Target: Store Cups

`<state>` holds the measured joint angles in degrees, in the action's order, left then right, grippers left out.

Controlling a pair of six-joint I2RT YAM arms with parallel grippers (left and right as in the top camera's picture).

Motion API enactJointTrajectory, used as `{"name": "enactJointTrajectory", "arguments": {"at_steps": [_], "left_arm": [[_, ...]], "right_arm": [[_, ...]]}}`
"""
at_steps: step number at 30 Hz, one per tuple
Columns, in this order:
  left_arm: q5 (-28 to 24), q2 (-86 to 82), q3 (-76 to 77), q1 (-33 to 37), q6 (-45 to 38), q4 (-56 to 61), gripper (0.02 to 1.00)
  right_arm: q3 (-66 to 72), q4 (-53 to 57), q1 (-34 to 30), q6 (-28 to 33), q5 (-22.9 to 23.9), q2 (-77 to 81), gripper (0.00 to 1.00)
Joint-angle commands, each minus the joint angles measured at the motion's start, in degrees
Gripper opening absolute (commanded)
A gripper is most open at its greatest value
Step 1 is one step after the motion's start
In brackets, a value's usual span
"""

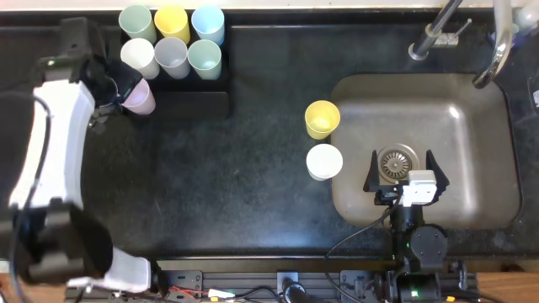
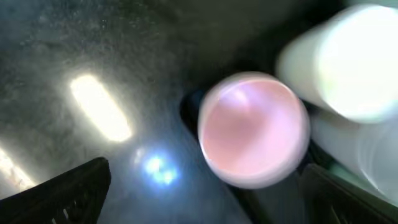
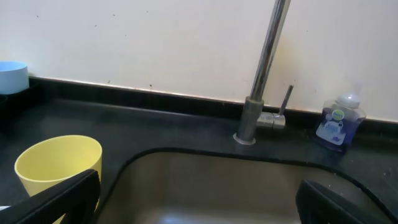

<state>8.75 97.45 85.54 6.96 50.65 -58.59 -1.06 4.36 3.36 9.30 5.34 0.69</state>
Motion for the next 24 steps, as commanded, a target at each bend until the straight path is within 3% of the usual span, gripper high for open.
{"name": "enactJointTrajectory", "arguments": {"at_steps": [1, 6, 11, 18, 24], "left_arm": [[0.66, -5.14, 9.03, -12.20, -6.78, -1.90, 1.000], [6.38, 0.15, 17.94, -31.28, -7.34, -2.01, 1.000], [5.99, 10.69, 25.09, -45.66, -5.11, -1.99, 1.000], [-2.78, 21.14, 28.13, -49.42, -3.08, -3.67, 1.000], [-3.74, 24.30, 28.13, -49.37, -2.56, -3.72, 1.000]], "right_arm": [[0.79, -0.26, -0.39, 0.35, 0.07, -0.46, 0.996], [0.79, -0.26, -0.39, 0.37, 0.07, -0.46, 0.996], [0.79, -0.26, -0.39, 0.35, 0.07, -0.46, 0.998], [0.79, -0.26, -0.39, 0.35, 0.07, -0.46, 0.996], [0.79, -0.26, -0.39, 0.37, 0.07, -0.46, 0.998]]}}
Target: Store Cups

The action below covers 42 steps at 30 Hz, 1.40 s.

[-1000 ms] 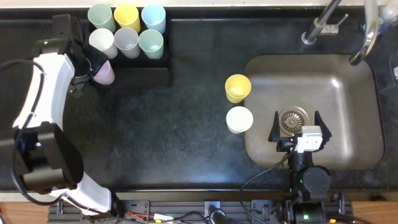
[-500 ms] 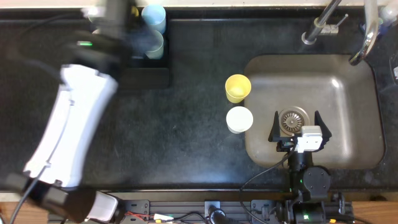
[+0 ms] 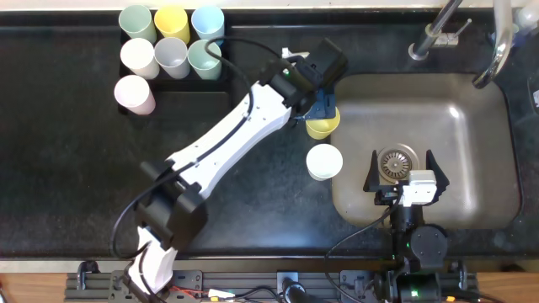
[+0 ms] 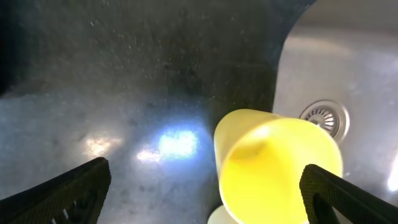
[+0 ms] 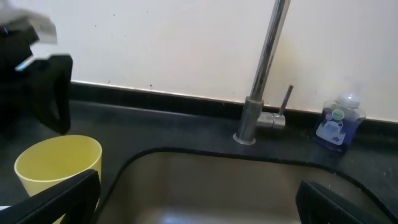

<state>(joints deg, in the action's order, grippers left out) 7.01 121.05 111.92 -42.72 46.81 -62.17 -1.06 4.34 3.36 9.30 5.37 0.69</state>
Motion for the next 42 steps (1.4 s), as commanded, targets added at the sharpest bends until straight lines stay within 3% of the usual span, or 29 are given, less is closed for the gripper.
{"name": "enactJointTrajectory", "arguments": {"at_steps": [1, 15, 17, 20, 21, 22, 24, 35, 42], "left_arm": [[-2.21, 1.16, 1.75, 0.33, 1.31, -0.11, 1.000], [-5.64, 5.66, 1.75, 1.75, 1.73, 2.19, 1.000], [-5.68, 5.66, 1.75, 1.88, 1.73, 2.36, 0.956], [-5.64, 5.66, 1.75, 2.03, 1.70, 2.51, 0.755], [-5.66, 5.66, 1.75, 2.14, 1.70, 2.73, 0.610], [-5.60, 5.62, 1.75, 2.29, 1.68, 2.97, 0.178], [-5.46, 5.60, 1.75, 2.54, 1.68, 2.99, 0.036], [-2.75, 0.55, 1.75, 4.28, 1.70, 0.70, 0.036], [4.52, -11.17, 1.73, 14.53, 4.72, -12.72, 0.036]], "right_arm": [[0.79, -0.24, -0.39, 0.35, 0.04, -0.46, 0.998], [0.79, -0.24, -0.39, 0.37, 0.04, -0.46, 0.996], [0.79, -0.24, -0.39, 0.35, 0.04, -0.46, 0.996], [0.79, -0.24, -0.39, 0.37, 0.04, -0.46, 0.996], [0.79, -0.24, -0.39, 0.35, 0.02, -0.46, 0.998], [0.79, -0.24, -0.39, 0.37, 0.04, -0.46, 0.998], [0.79, -0.24, -0.39, 0.37, 0.04, -0.46, 0.998], [0.79, -0.24, -0.39, 0.37, 0.04, -0.46, 0.998], [0.79, -0.24, -0.39, 0.35, 0.04, -0.46, 0.998]]}}
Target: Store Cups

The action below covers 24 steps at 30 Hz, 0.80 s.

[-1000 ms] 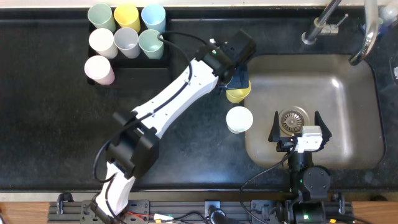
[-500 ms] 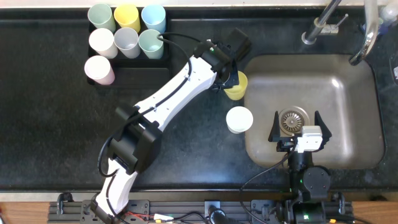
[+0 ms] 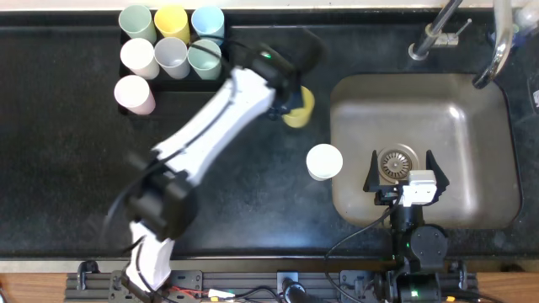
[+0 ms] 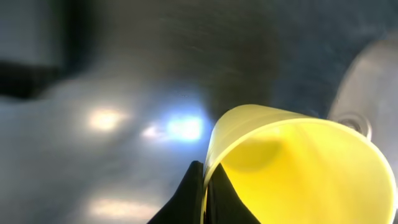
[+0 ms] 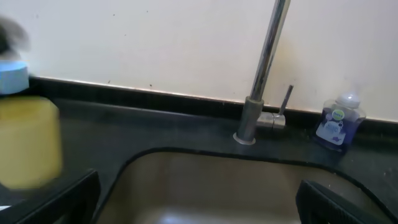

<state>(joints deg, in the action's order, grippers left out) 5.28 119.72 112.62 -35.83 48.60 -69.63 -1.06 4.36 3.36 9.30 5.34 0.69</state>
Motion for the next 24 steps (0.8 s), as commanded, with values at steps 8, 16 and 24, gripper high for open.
{"name": "enactJointTrajectory", "arguments": {"at_steps": [8, 16, 24], "left_arm": [[4.87, -12.90, 0.07, 26.91, 2.95, -11.30, 0.036], [2.23, -12.90, -10.73, 32.13, 6.23, -1.92, 0.036], [2.08, -12.90, -18.82, 32.15, 10.56, 2.58, 0.036]], "right_arm": [[0.79, -0.26, -0.39, 0.37, 0.07, -0.46, 0.996], [0.79, -0.26, -0.39, 0.35, 0.04, -0.46, 0.996], [0.79, -0.26, -0.39, 0.35, 0.07, -0.46, 0.996]]}}
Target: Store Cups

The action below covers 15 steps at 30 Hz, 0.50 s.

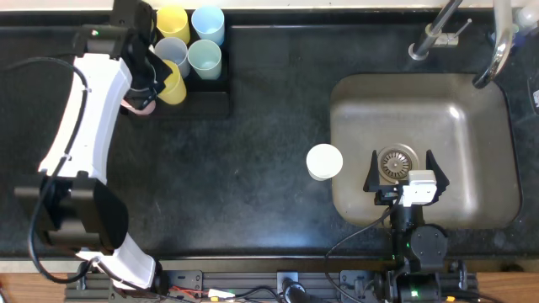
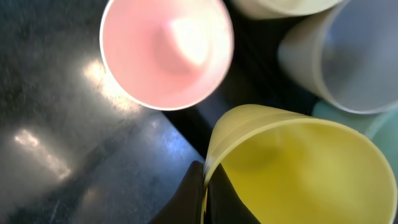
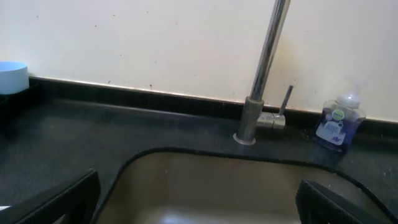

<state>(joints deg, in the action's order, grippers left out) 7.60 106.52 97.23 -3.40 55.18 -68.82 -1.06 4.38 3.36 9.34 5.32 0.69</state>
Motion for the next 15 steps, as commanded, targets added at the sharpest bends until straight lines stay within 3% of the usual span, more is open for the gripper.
{"name": "enactJointTrajectory", "arguments": {"at_steps": [1, 15], "left_arm": [[0.00, 0.31, -3.96, -0.28, 4.92, 2.05, 0.036], [1.25, 2.16, -5.03, -0.31, 6.29, 6.64, 0.036]], "right_arm": [[0.79, -0.28, -0.39, 0.33, 0.09, -0.46, 0.998], [0.79, -0.28, -0.39, 0.33, 0.09, -0.46, 0.998]]}}
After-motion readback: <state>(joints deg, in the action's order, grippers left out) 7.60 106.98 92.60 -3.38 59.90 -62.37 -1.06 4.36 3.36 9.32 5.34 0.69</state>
